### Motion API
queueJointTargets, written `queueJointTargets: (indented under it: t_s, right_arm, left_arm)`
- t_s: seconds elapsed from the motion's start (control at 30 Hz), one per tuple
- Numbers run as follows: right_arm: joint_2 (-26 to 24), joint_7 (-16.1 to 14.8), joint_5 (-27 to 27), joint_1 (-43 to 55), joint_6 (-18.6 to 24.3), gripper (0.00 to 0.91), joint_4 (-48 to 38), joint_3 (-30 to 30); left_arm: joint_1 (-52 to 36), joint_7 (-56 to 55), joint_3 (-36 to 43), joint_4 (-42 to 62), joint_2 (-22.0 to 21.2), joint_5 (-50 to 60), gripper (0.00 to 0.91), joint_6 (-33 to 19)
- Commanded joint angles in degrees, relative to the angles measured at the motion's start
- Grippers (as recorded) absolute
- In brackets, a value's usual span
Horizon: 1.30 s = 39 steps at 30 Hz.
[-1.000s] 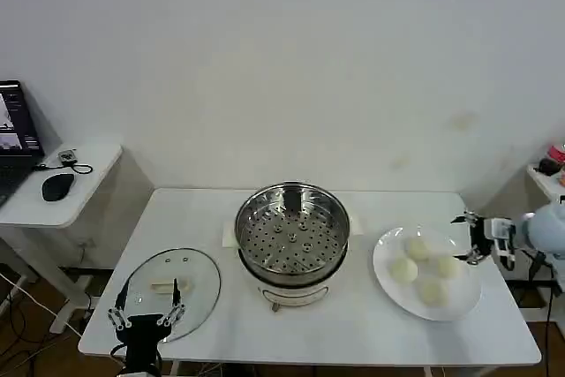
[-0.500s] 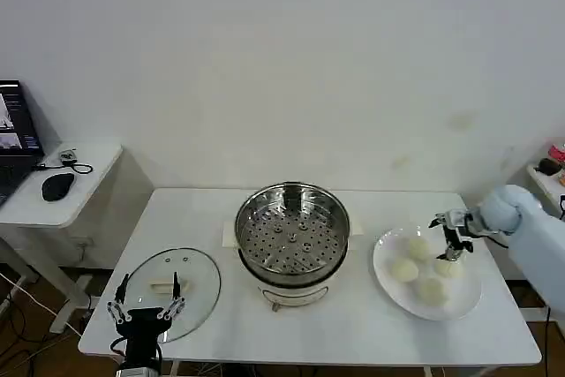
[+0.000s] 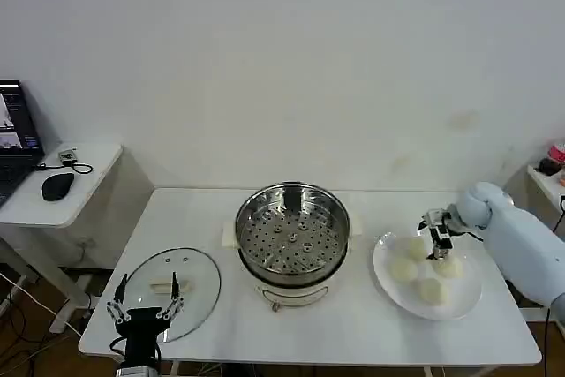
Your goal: Take steamed baozi put them in steamer then cover it.
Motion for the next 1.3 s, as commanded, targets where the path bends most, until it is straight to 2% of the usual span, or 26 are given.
queueJointTargets:
  t_s: [0.03,0.17,0.43,0.6,0.87,0.97,1.1,1.3]
  right_arm:
    - [1.04,-0.11,-0.34,1.23,0.08,0.766,-1.34,-1.66]
    - [1.25,-0.09,-0.65,1.07,-0.19,0.584,-1.72,-1.62]
    - [0.99,-0.18,-0.42,1.01,0.12,0.595,-1.36,-1.69]
    - [-1.94,-0.92,1.95,3.24,0.17,0.595,2.19,-2.42]
    - [-12.96,-2.3,11.92,14.18,-0.78,0.605,15.26,-8.54]
    - [-14.63,-2.69,15.89,20.19,-1.64,0.605,18.67,-11.35]
    - [-13.71,-2.7,19.88,28.91,-2.0,0.605,20.96,-17.14]
    - [-6.49,-1.77,24.44,39.98,-2.85,0.605,24.4,-26.37]
  left_arm:
    - [-0.04,0.03,0.07,-0.02,0.0,0.07,0.907,0.03]
    - [-0.15,-0.02,0.27,0.12,-0.1,0.21,0.907,0.02]
    - [0.09,-0.06,0.25,-0.4,-0.11,0.2,0.907,0.01]
    - [0.39,-0.12,0.19,-0.44,0.02,0.19,0.907,0.0]
    - [0.57,-0.11,0.59,-0.15,0.19,0.14,0.907,-0.2]
    - [0.29,-0.12,0.85,0.23,0.2,0.15,0.907,-0.36]
    - [0.33,-0.11,0.98,0.07,0.22,0.16,0.907,-0.65]
    - [1.19,-0.19,0.6,-0.86,0.34,0.27,0.907,-1.02]
